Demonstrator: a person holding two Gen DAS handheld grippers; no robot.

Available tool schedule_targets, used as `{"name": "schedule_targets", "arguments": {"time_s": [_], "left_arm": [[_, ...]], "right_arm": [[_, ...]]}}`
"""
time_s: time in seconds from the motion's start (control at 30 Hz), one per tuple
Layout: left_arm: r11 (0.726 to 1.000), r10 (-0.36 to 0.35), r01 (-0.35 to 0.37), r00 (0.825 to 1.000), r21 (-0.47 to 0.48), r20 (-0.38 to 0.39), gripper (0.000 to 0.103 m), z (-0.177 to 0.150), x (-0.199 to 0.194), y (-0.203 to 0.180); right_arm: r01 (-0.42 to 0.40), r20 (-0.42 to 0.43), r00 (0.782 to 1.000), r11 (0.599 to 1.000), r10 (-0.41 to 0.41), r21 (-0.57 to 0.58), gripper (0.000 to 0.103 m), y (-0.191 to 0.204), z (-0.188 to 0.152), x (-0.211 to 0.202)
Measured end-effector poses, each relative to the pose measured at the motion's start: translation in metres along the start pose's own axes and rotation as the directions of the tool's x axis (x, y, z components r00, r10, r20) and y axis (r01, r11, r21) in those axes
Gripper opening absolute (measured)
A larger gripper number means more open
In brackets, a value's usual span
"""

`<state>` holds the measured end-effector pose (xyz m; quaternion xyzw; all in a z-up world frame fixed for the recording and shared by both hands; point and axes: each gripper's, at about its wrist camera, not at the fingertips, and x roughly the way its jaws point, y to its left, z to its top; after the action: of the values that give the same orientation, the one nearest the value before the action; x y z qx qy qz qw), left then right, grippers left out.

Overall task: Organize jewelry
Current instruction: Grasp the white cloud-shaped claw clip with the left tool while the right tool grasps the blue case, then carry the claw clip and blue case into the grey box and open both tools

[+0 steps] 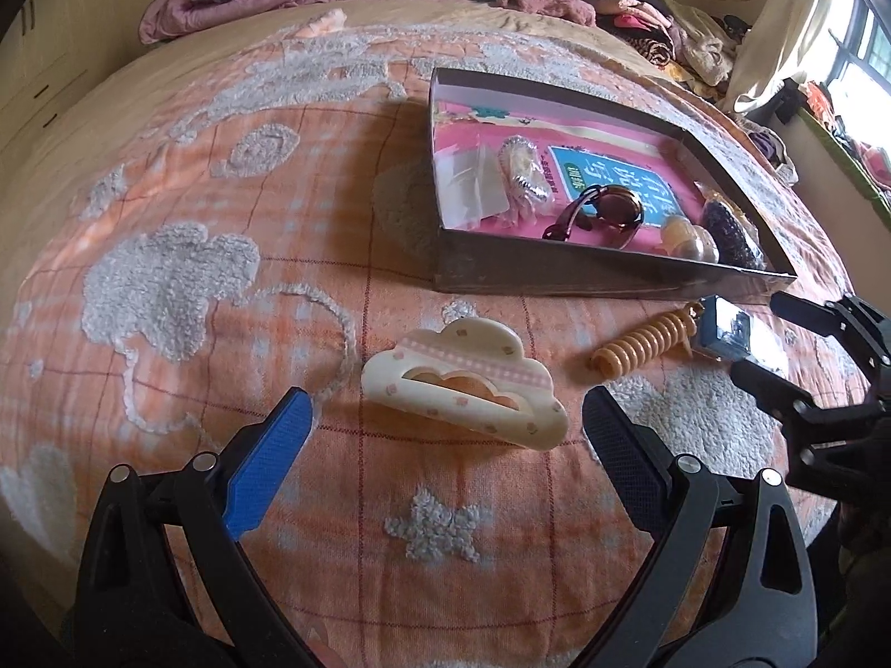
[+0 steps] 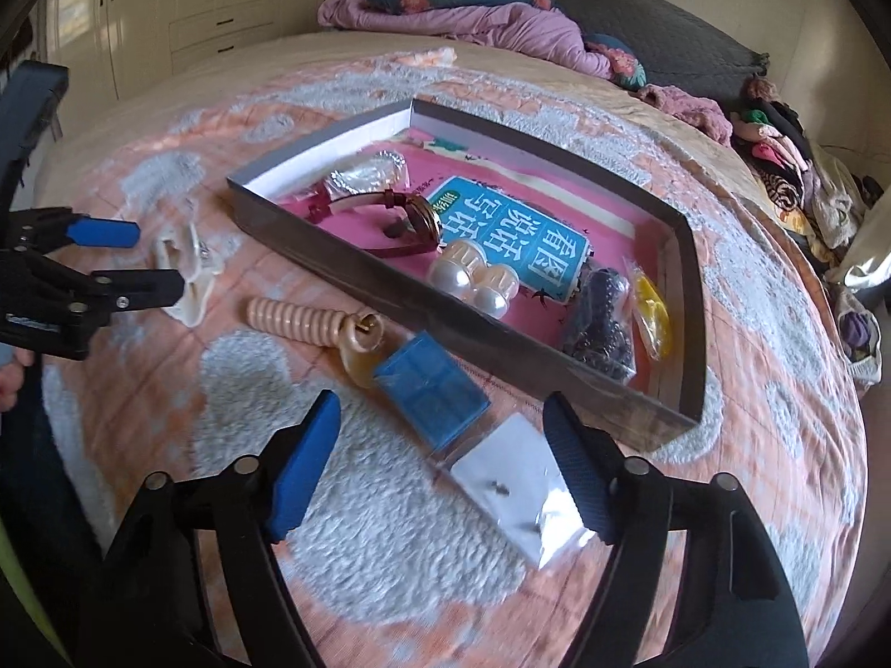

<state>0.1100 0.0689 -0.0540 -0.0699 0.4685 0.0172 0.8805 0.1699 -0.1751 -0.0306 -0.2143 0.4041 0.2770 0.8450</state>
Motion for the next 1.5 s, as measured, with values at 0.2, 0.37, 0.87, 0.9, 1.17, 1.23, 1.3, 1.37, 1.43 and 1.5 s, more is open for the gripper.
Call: {"name": "schedule_targets", "arguments": {"time_s": [0.2, 0.37, 0.87, 0.9, 1.17, 1.23, 1.3, 1.37, 1.43, 1.5], "left_arm": [[1.000, -0.015, 0.014, 1.000, -0.012, -0.017, 0.091, 0.001, 0.007, 0.001], [1.000, -0.016, 0.015, 0.999, -0.018, -0.028, 0.091, 0.004, 0.013, 0.001], [0.999, -0.012, 0.012, 1.000, 0.031, -0.005, 0.067, 0.006, 0.014, -0.004], [0.999, -0.014, 0.014, 1.000, 0.036, 0.012, 0.067, 0.006, 0.007, -0.005], [0.998, -0.041, 0.036, 0.993, 0.051, 0.111, 0.067, 0.019, -0.039, -0.015], [0.997, -0.053, 0.046, 0.990, 0.058, 0.130, 0.067, 0.023, -0.048, -0.020], [0.996, -0.068, 0.059, 0.987, 0.068, 0.145, 0.067, 0.027, -0.055, -0.026], [0.995, -0.086, 0.075, 0.984, 0.071, 0.159, 0.067, 0.031, -0.060, -0.030], [0.993, -0.100, 0.087, 0.979, 0.079, 0.176, 0.067, 0.036, -0.066, -0.036], [0.992, -0.110, 0.095, 0.977, 0.088, 0.185, 0.067, 0.040, -0.070, -0.041]], "right_arm": [[-0.013, -0.045, 0.999, 0.998, 0.010, -0.055, 0.052, 0.004, 0.006, 0.021], [-0.036, -0.049, 0.998, 0.998, 0.034, -0.042, 0.046, 0.005, 0.005, 0.029], [-0.174, 0.084, 0.984, 0.959, 0.159, 0.222, 0.043, -0.026, -0.006, -0.032], [-0.177, 0.091, 0.983, 0.958, 0.160, 0.226, 0.043, -0.027, -0.007, -0.036], [-0.193, 0.163, 0.975, 0.945, 0.153, 0.263, 0.042, -0.033, -0.012, -0.073], [-0.194, 0.180, 0.972, 0.943, 0.148, 0.271, 0.042, -0.035, -0.012, -0.081], [-0.192, 0.194, 0.971, 0.942, 0.142, 0.274, 0.042, -0.037, -0.012, -0.087], [-0.185, 0.210, 0.969, 0.943, 0.129, 0.277, 0.042, -0.039, -0.012, -0.095], [-0.185, 0.226, 0.967, 0.940, 0.121, 0.286, 0.042, -0.043, -0.011, -0.101], [-0.179, 0.235, 0.966, 0.939, 0.111, 0.293, 0.042, -0.047, -0.011, -0.105]]}}
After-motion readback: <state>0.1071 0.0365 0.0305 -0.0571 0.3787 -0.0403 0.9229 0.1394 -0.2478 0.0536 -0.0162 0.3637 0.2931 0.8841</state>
